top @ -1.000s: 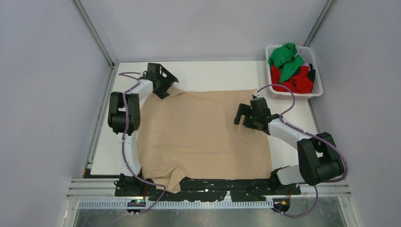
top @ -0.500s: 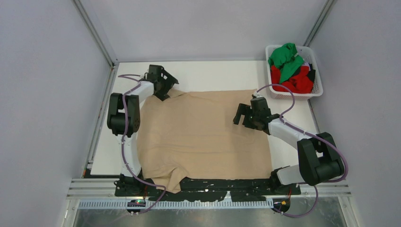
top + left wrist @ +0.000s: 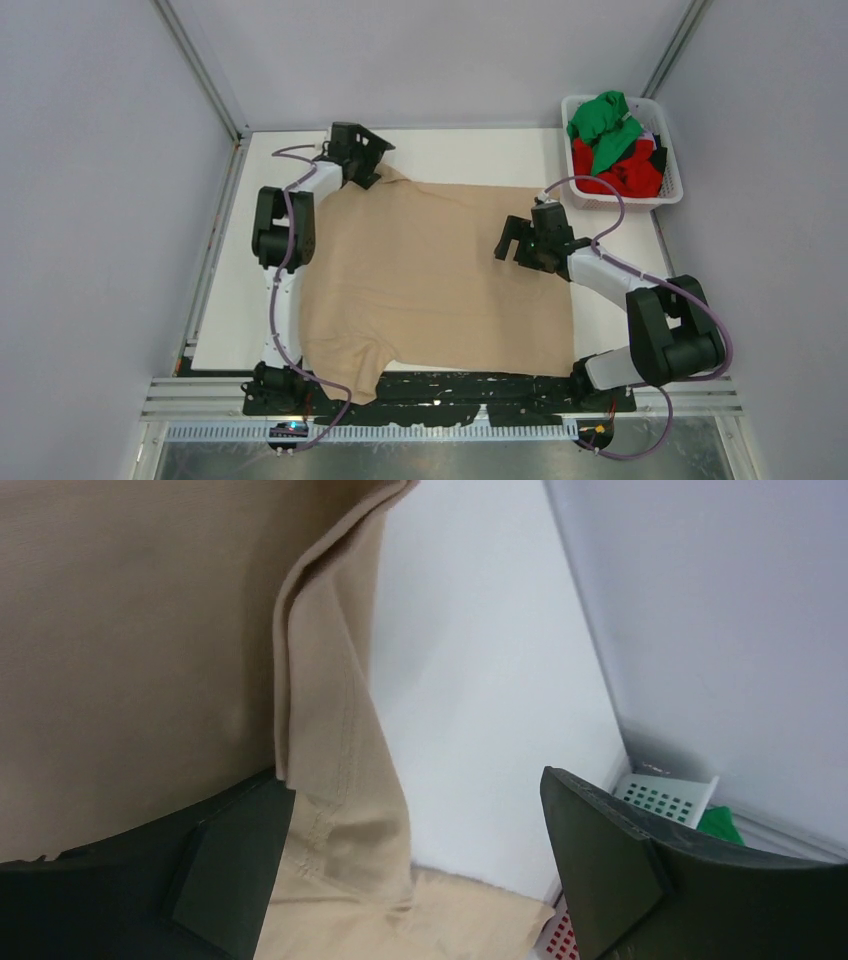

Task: Fold and stack the t-shirts
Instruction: Flatten out the tshirt

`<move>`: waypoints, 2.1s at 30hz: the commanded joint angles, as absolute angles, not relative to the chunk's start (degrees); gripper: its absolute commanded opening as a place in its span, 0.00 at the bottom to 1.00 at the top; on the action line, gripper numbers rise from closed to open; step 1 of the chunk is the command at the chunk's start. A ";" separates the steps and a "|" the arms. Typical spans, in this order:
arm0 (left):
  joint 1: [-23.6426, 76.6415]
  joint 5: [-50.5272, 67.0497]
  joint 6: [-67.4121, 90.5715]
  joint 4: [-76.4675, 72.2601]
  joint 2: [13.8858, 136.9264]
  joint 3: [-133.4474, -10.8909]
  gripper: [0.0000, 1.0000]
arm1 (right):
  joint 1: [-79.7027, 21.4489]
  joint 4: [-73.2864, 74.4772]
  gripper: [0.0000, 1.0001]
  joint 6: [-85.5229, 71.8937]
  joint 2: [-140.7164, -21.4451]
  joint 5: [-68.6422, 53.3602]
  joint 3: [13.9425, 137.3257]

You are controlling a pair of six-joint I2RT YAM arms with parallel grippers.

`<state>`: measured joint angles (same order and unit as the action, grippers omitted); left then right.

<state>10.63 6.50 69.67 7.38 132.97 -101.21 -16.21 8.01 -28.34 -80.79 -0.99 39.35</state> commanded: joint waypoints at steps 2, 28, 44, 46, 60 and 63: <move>12.55 7.61 76.35 0.34 139.75 -111.34 0.97 | -15.22 5.21 0.96 -27.83 -82.26 -0.81 42.17; 18.37 -5.40 64.29 -2.03 130.51 -113.49 1.00 | -12.40 3.37 0.95 -28.07 -82.40 -2.22 40.52; 17.58 -3.72 65.07 10.38 133.14 -109.53 1.00 | -12.33 3.58 0.95 -27.47 -81.22 -2.41 39.59; 17.71 -3.99 65.66 9.58 133.80 -109.35 1.00 | -12.45 3.60 0.96 -27.43 -81.48 -2.47 39.67; 20.73 -3.15 71.71 8.43 141.45 -118.57 1.00 | -12.31 3.60 0.95 -27.37 -83.33 -2.57 40.30; 21.60 -4.08 71.54 9.27 142.69 -121.26 1.00 | -12.26 3.58 0.95 -27.29 -83.84 -2.52 40.40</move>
